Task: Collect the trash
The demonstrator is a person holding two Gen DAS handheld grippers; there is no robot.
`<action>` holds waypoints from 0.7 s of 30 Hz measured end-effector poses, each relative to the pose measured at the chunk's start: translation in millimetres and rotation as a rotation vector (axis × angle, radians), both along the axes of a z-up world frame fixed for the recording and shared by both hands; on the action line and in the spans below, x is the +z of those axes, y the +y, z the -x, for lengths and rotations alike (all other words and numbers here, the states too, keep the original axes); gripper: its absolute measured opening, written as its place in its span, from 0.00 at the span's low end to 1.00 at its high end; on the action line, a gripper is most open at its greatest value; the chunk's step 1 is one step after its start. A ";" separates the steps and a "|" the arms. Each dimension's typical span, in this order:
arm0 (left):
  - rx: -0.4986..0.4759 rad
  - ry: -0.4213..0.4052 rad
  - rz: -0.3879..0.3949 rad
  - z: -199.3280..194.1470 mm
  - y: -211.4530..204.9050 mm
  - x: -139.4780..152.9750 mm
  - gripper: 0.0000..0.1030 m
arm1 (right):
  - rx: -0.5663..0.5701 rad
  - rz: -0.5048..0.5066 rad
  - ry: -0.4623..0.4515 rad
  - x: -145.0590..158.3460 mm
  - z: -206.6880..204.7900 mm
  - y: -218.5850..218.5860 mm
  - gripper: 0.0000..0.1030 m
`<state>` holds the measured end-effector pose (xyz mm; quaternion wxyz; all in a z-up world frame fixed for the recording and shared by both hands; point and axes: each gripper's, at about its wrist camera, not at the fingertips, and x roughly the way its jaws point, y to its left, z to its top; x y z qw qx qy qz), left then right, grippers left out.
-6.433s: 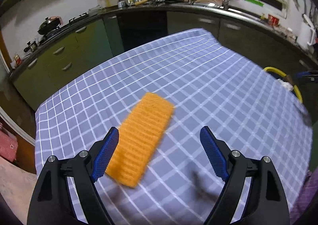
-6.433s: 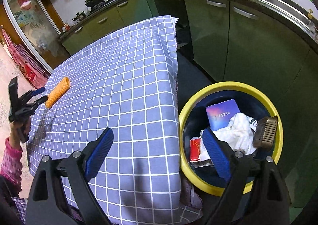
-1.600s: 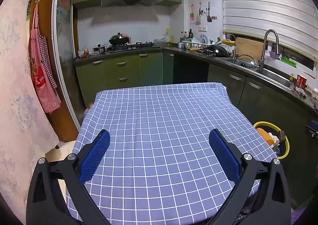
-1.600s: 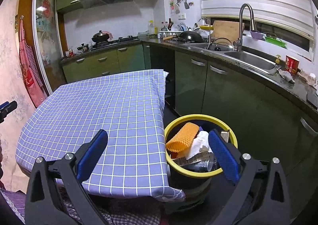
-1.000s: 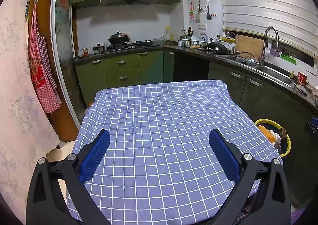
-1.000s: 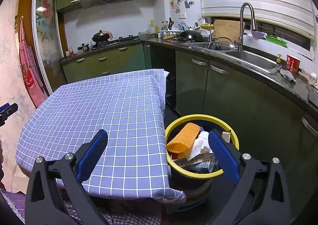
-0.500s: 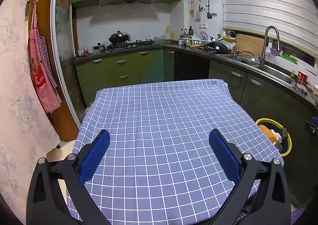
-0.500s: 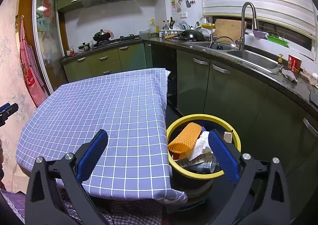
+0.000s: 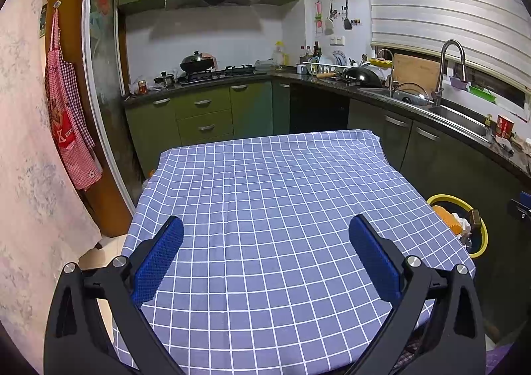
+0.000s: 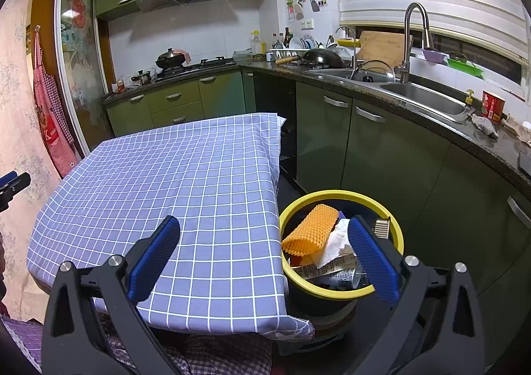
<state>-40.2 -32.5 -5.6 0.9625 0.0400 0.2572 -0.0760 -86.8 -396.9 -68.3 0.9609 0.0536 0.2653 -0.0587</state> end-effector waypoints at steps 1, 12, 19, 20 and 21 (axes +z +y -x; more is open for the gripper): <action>0.001 -0.001 -0.002 -0.1 0.3 -0.4 0.95 | 0.000 -0.001 0.000 0.2 0.0 -0.4 0.93; -0.002 0.003 -0.007 -0.6 -0.1 -0.5 0.95 | 0.001 -0.002 0.001 -2.6 -1.1 -0.8 0.93; -0.005 0.009 -0.011 -1.8 -1.5 -1.7 0.95 | 0.000 -0.003 0.003 -3.8 -1.3 -0.9 0.93; -0.005 0.009 -0.011 -1.7 -1.1 -2.1 0.95 | -0.001 -0.002 0.003 -3.7 -1.3 -0.9 0.93; -0.005 0.009 -0.012 -1.7 -1.2 -1.8 0.95 | -0.001 -0.002 0.004 -4.7 -1.5 -0.8 0.93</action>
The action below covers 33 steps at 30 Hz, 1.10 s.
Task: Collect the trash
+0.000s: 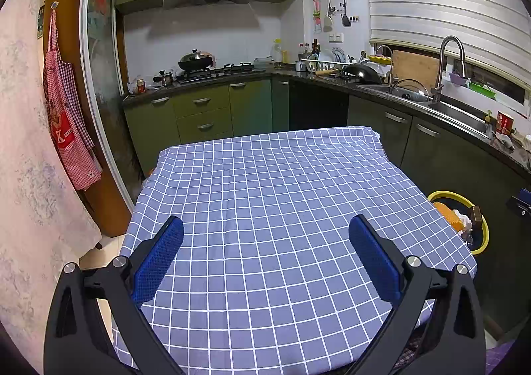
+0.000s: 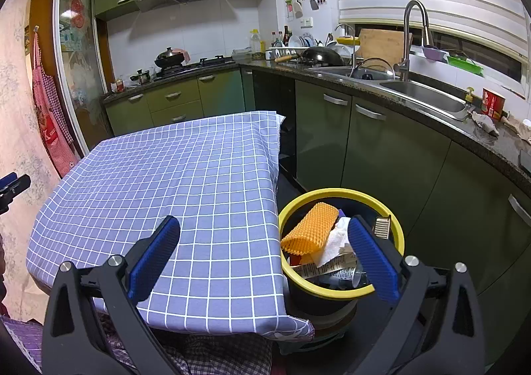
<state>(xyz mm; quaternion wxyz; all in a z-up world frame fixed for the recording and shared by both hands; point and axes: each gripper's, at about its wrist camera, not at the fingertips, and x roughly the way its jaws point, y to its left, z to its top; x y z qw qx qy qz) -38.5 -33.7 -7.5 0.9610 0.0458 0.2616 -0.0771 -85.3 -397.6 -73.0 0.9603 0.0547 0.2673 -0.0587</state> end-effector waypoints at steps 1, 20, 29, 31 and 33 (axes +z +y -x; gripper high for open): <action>0.000 0.000 0.000 0.0 -0.1 0.1 0.95 | 0.000 0.000 0.001 -0.8 -0.1 0.1 0.93; -0.019 0.021 0.031 -5.1 2.0 -1.7 0.95 | -0.002 -0.002 0.003 -1.2 -0.6 -0.7 0.93; -0.025 0.016 0.035 -5.4 -0.6 -0.7 0.95 | -0.001 -0.004 0.004 -2.0 -1.1 -0.9 0.93; -0.028 -0.009 0.036 -3.2 -0.7 0.3 0.95 | -0.001 -0.005 0.004 -4.8 -1.3 -0.4 0.93; -0.021 -0.011 0.025 -3.7 -1.9 0.9 0.95 | 0.000 -0.005 0.006 -5.4 -1.7 -0.6 0.93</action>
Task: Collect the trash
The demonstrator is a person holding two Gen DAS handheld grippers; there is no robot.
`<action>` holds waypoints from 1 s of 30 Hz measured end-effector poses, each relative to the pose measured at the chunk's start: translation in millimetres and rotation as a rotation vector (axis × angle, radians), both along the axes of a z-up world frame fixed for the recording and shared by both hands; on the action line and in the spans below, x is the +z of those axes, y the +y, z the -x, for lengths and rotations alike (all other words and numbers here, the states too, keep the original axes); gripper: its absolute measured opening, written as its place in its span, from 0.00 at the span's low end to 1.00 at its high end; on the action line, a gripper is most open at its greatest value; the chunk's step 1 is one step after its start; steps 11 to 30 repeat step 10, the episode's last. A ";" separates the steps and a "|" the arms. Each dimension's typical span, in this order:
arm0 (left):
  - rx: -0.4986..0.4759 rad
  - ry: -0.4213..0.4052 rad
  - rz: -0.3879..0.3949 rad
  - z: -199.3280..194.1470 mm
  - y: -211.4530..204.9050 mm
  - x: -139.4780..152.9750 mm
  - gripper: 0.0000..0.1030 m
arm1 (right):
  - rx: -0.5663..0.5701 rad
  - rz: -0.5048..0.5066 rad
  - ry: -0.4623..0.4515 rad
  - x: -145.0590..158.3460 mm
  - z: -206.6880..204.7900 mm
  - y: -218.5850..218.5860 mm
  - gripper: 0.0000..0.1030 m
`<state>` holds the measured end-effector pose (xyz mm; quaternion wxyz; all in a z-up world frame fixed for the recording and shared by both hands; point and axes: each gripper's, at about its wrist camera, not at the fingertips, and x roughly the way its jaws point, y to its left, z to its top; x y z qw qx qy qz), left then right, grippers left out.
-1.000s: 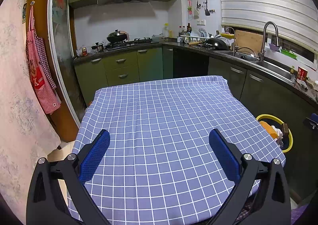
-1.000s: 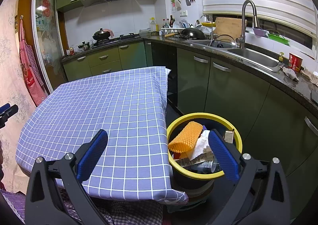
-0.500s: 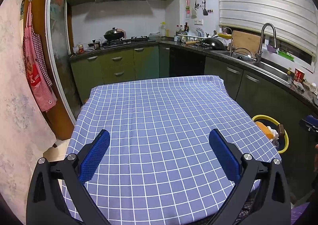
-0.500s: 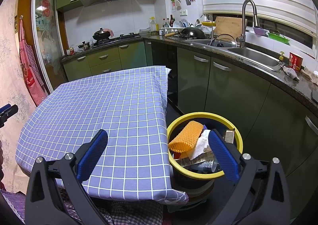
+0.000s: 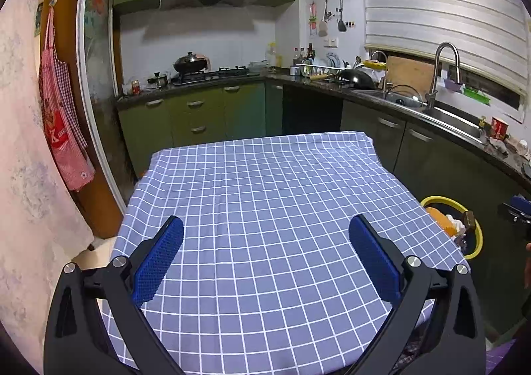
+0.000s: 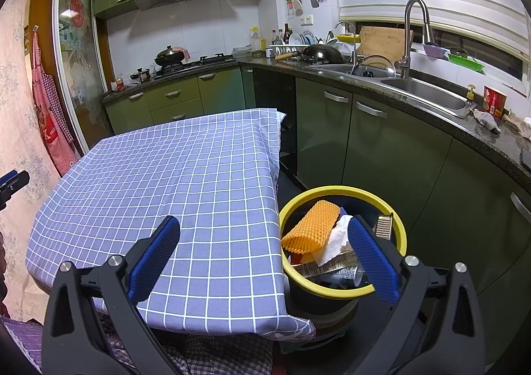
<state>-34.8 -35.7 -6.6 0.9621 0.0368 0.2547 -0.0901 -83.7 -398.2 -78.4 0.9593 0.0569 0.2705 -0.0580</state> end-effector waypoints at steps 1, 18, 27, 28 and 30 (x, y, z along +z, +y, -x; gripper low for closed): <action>0.001 0.005 0.000 -1.7 0.0 0.0 0.95 | 0.000 0.001 0.001 -1.1 0.0 1.0 0.93; 0.021 0.113 0.010 -55.0 12.9 -10.8 0.95 | 0.046 0.020 0.023 -0.9 -34.6 9.0 0.93; 0.021 0.113 0.010 -55.0 12.9 -10.8 0.95 | 0.046 0.020 0.023 -0.9 -34.6 9.0 0.93; 0.021 0.113 0.010 -55.0 12.9 -10.8 0.95 | 0.046 0.020 0.023 -0.9 -34.6 9.0 0.93; 0.021 0.113 0.010 -55.0 12.9 -10.8 0.95 | 0.046 0.020 0.023 -0.9 -34.6 9.0 0.93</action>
